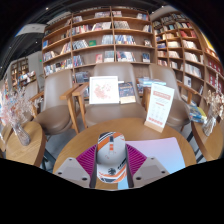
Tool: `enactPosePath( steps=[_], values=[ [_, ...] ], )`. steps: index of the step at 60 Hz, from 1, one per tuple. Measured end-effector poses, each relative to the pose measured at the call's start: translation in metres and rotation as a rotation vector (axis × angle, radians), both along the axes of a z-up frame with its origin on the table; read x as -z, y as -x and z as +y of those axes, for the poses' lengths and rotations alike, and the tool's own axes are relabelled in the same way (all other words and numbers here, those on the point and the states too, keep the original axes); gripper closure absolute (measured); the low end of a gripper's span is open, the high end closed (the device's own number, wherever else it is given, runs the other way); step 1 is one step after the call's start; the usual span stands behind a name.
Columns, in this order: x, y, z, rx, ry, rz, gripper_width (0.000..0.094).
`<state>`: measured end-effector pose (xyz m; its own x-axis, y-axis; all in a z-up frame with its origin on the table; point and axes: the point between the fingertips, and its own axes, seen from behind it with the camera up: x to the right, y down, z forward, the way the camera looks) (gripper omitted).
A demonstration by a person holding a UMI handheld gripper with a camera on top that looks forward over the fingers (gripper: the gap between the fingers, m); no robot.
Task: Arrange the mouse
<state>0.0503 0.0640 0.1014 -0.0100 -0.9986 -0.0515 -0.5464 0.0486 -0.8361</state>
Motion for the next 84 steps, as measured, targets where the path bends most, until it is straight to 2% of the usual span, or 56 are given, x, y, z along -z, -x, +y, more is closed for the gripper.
enactPosePath(
  steps=[8,13,25,31,37,46,57,64,78,84],
  values=[
    [0.005,-0.003,-0.07,0.033,0.091,0.001,0.0511],
    [0.026,-0.01,-0.108,0.063,0.113,0.009,0.0513],
    [0.092,-0.012,-0.148,0.077,0.089,0.105,0.0512],
    [0.11,-0.01,-0.156,0.083,0.081,0.124,0.0483],
    [0.114,-0.009,-0.156,0.084,0.067,0.134,0.0407],
    [0.073,0.007,-0.159,0.116,0.065,0.096,0.0084],
    [-0.02,0.088,-0.145,0.09,0.068,-0.019,0.0079],
    [-0.055,0.156,-0.138,0.065,0.073,-0.064,0.0079],
    [-0.066,0.255,-0.13,0.049,0.091,-0.076,0.0083],
    [-0.063,0.282,-0.119,0.016,0.09,-0.079,0.0079]
  ],
)
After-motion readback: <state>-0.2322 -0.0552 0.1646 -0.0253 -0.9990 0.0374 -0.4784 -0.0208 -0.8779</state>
